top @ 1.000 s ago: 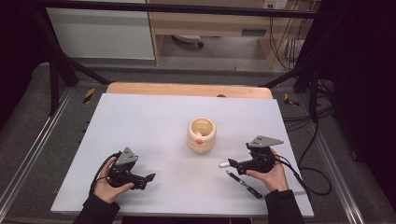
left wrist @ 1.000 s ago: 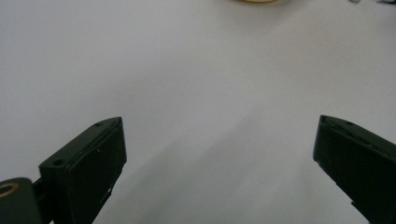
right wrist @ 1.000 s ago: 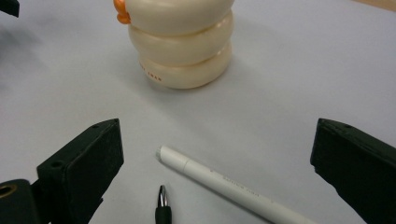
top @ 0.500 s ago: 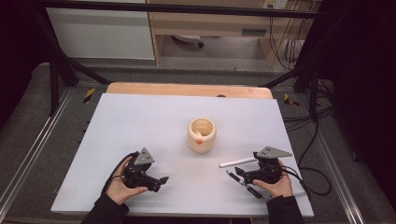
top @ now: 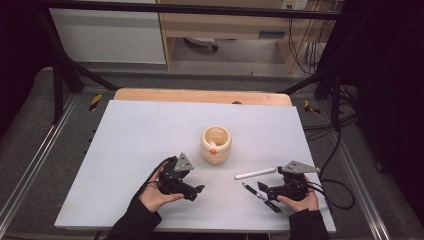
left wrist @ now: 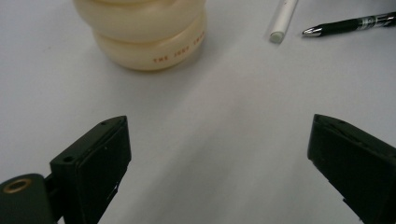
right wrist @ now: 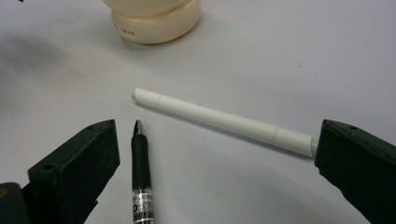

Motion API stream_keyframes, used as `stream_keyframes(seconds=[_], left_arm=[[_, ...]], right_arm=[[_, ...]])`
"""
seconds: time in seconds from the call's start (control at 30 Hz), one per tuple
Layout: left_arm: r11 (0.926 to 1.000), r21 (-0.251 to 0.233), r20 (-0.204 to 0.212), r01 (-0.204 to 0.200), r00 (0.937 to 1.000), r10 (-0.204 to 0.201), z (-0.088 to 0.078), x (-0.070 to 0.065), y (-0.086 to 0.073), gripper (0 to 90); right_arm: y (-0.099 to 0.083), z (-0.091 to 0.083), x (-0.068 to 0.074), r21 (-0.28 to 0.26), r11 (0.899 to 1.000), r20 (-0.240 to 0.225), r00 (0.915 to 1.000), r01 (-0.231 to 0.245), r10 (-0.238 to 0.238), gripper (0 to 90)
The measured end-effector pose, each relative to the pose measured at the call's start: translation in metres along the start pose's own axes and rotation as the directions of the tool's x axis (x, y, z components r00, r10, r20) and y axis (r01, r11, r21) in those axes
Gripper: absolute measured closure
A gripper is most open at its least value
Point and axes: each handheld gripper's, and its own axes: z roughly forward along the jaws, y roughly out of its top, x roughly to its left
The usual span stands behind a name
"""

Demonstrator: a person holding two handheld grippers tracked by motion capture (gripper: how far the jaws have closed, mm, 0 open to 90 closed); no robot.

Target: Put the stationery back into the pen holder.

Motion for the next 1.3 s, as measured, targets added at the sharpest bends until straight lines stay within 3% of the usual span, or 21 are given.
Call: stream_keyframes(seconds=[0.47, 0.67, 0.83, 1.0, 1.3], left_arm=[[0.9971, 0.027, 0.049, -0.071, 0.9963, 0.07, 0.033, -0.025, 0.046, 16.3], [0.9916, 0.04, 0.056, -0.123, 0.9911, 0.121, 0.048, -0.036, 0.064, 21.2], [0.9893, 0.016, 0.072, -0.145, 0.987, 0.144, 0.057, -0.042, 0.077, 29.0], [0.9835, 0.038, 0.079, -0.177, 0.9817, 0.174, 0.072, -0.047, 0.088, 37.1], [0.9811, 0.077, 0.125, -0.178, 0.978, 0.167, 0.106, -0.044, 0.097, 51.4]], right_arm=[[0.0, 0.0, 0.0, 0.018, 1.0, 0.004, 1.0, 0.009, -0.009, 0.7], [-0.001, 0.0, 0.001, 0.026, 1.0, 0.002, 0.9999, 0.014, -0.014, 0.8], [-0.001, 0.0, 0.001, 0.029, 0.999, 0.0, 0.9998, 0.02, -0.02, 0.8], [-0.001, -0.001, 0.001, 0.029, 0.999, -0.002, 0.9998, 0.021, -0.021, 0.8], [-0.001, -0.002, 0.001, 0.028, 0.999, -0.006, 0.9995, 0.031, -0.031, 0.8]])
